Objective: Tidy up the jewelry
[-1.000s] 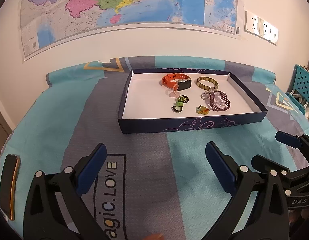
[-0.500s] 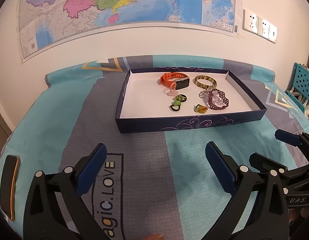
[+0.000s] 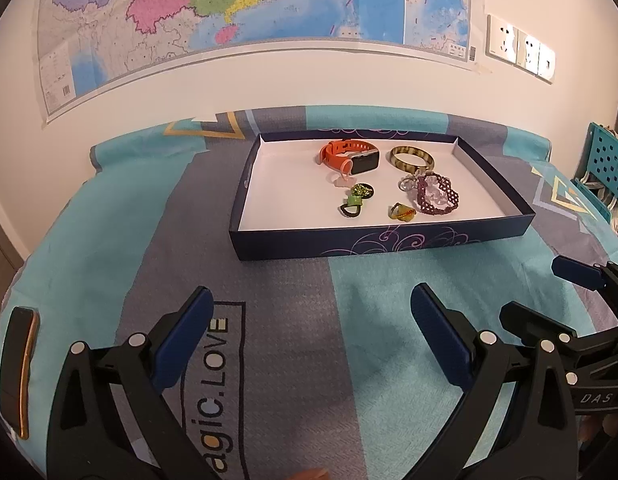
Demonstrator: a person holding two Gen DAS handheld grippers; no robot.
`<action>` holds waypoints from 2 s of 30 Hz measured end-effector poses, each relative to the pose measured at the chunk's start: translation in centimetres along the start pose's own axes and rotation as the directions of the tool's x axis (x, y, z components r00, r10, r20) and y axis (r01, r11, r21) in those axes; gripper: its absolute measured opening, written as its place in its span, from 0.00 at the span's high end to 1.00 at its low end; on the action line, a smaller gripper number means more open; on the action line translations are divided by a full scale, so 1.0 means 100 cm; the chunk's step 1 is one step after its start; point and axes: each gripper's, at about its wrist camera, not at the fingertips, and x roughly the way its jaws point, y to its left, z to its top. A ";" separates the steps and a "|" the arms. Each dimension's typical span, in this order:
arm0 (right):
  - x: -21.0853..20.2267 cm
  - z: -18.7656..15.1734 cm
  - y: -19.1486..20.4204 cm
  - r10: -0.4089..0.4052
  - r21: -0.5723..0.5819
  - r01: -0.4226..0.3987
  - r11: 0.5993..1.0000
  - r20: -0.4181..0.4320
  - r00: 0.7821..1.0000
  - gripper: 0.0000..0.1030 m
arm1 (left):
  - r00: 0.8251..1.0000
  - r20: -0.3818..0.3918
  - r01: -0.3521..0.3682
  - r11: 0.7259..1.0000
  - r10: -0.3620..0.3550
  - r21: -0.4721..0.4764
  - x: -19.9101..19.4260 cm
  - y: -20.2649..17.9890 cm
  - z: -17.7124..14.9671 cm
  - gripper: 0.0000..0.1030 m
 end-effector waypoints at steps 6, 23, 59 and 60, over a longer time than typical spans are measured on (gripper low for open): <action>0.000 -0.001 0.000 0.000 0.004 0.000 1.000 -0.001 1.000 0.07 | 1.000 -0.004 0.001 1.000 -0.001 0.003 0.000 0.000 -0.001 0.05; -0.007 0.003 0.008 0.006 -0.036 -0.005 0.999 0.034 0.999 0.07 | 1.000 -0.009 0.004 1.000 -0.004 0.007 0.002 -0.001 -0.002 0.05; -0.011 0.005 0.010 0.009 -0.044 -0.007 0.999 0.045 0.999 0.07 | 1.000 -0.013 0.006 1.000 -0.006 0.007 0.003 -0.002 -0.003 0.05; -0.011 0.005 0.010 0.008 -0.045 -0.006 0.999 0.045 0.999 0.07 | 1.000 -0.013 0.006 1.000 -0.006 0.007 0.003 -0.002 -0.003 0.05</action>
